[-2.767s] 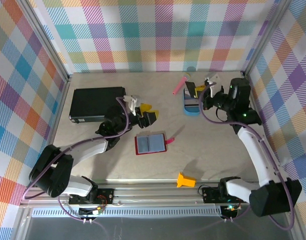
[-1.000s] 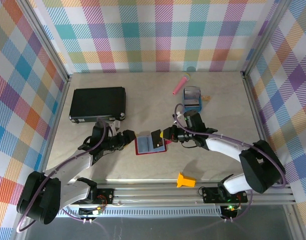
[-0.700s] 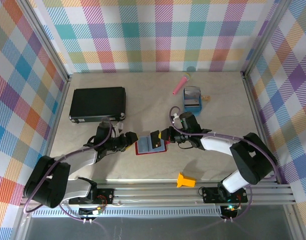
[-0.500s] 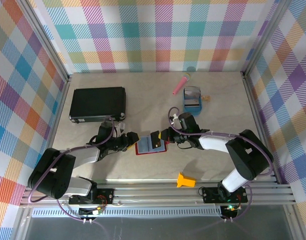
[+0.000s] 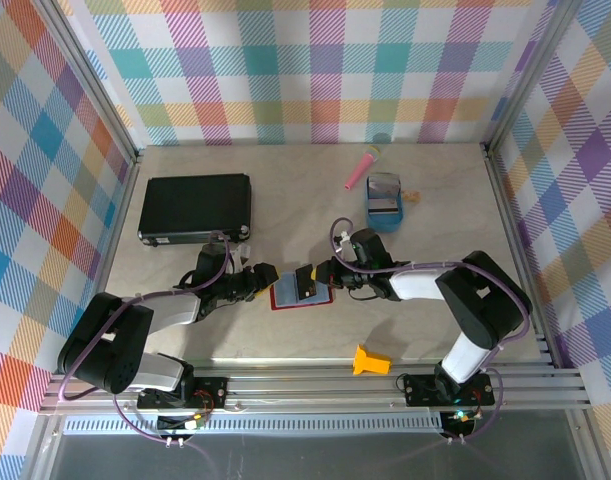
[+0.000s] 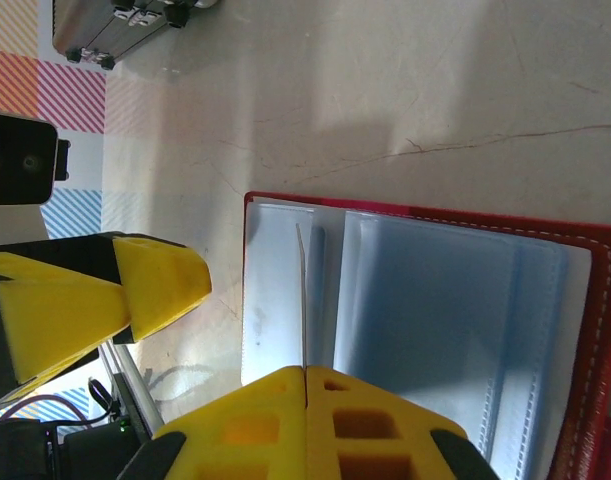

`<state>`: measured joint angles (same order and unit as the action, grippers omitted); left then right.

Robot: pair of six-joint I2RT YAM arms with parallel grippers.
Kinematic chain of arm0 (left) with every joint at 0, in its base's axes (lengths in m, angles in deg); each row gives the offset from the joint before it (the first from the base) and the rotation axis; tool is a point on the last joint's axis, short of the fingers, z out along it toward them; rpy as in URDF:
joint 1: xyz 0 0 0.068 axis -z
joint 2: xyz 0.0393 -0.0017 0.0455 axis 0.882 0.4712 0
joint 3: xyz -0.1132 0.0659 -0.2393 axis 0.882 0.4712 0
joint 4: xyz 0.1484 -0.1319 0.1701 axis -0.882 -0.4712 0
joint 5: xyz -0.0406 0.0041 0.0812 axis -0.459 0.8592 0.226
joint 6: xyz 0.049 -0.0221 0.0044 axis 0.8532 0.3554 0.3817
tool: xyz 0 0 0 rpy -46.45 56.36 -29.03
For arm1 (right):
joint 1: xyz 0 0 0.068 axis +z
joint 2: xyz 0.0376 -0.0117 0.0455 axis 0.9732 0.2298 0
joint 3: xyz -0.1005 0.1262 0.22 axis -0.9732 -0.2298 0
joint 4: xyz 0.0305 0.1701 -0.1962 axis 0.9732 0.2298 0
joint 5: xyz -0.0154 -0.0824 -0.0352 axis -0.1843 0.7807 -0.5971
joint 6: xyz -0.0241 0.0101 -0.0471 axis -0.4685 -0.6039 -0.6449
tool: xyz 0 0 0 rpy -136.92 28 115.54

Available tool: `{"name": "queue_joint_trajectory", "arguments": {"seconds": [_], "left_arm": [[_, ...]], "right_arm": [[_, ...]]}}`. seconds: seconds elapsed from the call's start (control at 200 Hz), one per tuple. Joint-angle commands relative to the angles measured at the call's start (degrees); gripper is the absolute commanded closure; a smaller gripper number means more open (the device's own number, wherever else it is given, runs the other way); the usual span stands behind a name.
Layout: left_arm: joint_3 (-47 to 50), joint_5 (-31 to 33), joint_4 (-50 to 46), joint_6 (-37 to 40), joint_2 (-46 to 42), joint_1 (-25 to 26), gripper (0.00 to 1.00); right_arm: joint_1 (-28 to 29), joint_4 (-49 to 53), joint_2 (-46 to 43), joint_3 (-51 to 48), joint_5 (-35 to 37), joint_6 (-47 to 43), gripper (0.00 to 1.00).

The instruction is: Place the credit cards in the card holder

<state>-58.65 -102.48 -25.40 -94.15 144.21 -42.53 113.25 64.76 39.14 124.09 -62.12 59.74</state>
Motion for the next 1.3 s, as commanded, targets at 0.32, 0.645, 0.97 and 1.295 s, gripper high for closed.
{"name": "queue_joint_trajectory", "arguments": {"seconds": [0.32, 0.645, 0.97, 1.295], "left_arm": [[1.42, -0.84, 1.61, 0.98, 0.14, -0.19, 0.41], [1.87, -0.75, 3.63, 0.46, 1.88, 0.29, 0.42], [2.13, -0.91, 5.85, -0.24, 3.25, 0.68, 0.42], [2.3, -1.01, 7.69, -0.72, 5.11, 1.3, 0.42]], "right_arm": [[0.69, -2.48, 0.88, -0.83, 0.38, 1.99, 1.0], [0.87, -3.05, 2.42, -0.59, 0.13, 3.09, 1.0], [1.17, -4.04, 3.38, -0.47, -0.3, 4.62, 1.0], [1.57, -3.23, 3.58, -0.84, 0.5, 6.34, 1.0]]}}
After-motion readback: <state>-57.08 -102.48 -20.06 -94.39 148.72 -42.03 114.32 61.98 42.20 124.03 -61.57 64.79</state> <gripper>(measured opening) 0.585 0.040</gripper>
